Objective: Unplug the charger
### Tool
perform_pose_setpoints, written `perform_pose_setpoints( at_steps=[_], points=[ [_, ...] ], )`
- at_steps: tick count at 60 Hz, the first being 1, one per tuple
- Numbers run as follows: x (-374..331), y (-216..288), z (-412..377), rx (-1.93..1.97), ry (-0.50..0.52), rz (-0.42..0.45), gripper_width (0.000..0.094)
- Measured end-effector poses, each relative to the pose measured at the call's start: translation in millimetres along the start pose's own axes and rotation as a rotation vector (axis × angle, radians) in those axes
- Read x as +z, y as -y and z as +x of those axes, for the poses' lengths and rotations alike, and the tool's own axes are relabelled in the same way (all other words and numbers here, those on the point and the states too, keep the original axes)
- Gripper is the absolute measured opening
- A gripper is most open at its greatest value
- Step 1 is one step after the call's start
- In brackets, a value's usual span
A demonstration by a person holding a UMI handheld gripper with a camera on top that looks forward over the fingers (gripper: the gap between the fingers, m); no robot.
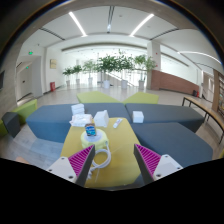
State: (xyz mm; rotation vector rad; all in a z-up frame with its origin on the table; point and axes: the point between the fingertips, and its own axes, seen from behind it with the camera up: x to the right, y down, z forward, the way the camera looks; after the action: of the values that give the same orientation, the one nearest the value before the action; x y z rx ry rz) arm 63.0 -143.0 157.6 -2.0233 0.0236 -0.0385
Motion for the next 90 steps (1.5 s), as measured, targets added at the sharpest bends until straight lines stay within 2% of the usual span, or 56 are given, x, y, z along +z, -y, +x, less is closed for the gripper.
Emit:
perform_pose_setpoints(
  at_steps=[10, 16, 25, 31, 32, 35, 42, 47, 56, 70, 79, 85, 90],
  points=[
    [70.2, 12.8, -54.1, -0.049, 0.095, 0.019, 0.0803],
    [142.2, 13.2, -77.3, -0.083, 0.078, 0.041, 0.0805],
    [211.2, 9.7, -85.2, -0.077, 0.049, 0.028, 0.0799],
    [233.7, 10.2, -89.5, -0.083, 0.060, 0.036, 0.0740],
    [237.7, 9.7, -89.3, -0.087, 0.056, 0.035, 0.0689],
    [248.8, 6.3, -89.0, -0.092, 0.053, 0.031, 0.0363],
    [250.3, 9.2, -92.4, -0.119, 0.044, 0.064, 0.0216],
    [250.1, 8.7, -91.7, -0.108, 0.034, 0.072, 0.0150],
    [250.0, 13.1, -89.4, -0.033, 0.039, 0.054, 0.0118],
    [187.3, 118.4, -66.3, 0.030, 0.037, 0.232, 0.0119],
    [151.9, 156.1, -20.6, 0.007, -0.003, 0.277, 0.0119],
    [138.0, 141.6, 27.2, -0.020, -0.050, 0.230, 0.0120],
    [167.1, 100.2, 49.0, -0.034, -0.079, 0.128, 0.0119]
  ],
)
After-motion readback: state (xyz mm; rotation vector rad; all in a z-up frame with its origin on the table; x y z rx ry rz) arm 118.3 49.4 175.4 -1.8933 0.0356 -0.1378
